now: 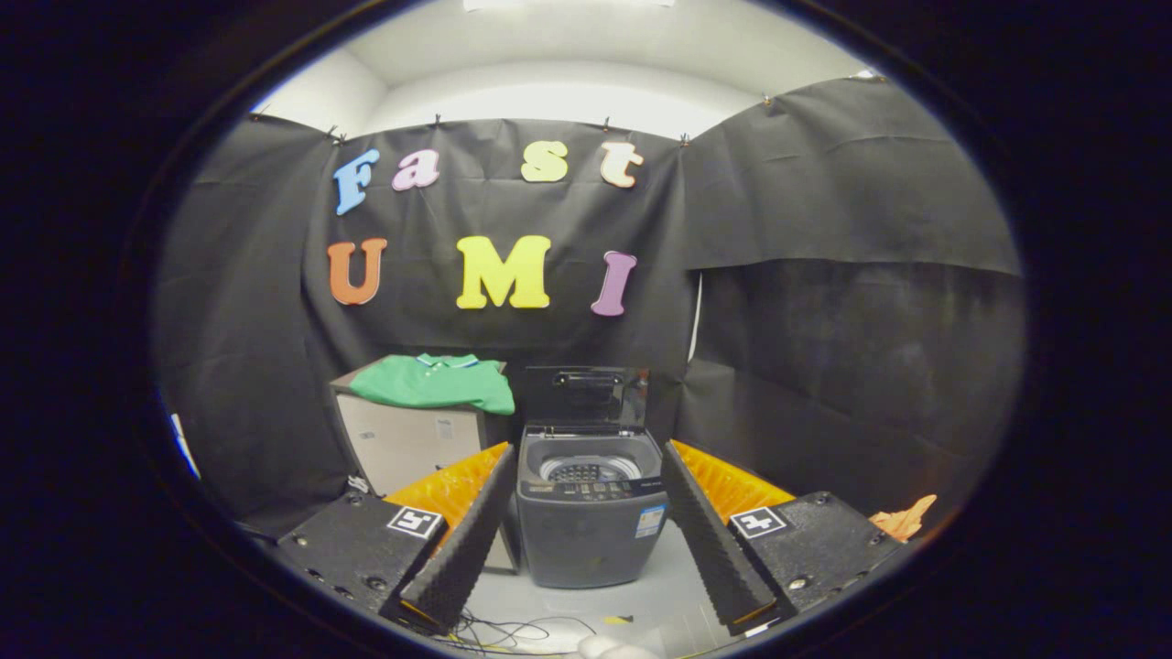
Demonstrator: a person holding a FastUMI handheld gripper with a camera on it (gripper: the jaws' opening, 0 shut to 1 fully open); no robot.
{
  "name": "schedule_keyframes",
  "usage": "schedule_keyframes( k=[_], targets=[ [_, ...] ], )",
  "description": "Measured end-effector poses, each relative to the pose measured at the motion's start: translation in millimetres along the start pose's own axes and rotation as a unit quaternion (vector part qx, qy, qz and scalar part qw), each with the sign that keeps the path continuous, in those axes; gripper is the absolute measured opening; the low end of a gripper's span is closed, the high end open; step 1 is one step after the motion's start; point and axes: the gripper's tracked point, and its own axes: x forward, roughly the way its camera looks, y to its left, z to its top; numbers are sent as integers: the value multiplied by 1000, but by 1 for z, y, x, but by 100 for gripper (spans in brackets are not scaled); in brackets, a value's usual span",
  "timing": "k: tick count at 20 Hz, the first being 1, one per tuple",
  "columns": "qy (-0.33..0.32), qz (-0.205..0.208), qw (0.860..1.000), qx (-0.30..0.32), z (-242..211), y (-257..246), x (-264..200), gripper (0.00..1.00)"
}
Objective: Put the clothes into the washing machine and then close the washing machine lid.
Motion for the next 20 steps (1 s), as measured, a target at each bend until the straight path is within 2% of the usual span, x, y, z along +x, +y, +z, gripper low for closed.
schedule_keyframes(
  k=[7,20],
  targets=[
    [-18,18,1000,-4,48,32,56,99],
    [-33,111,993,13,127,149,209,99]
  ],
)
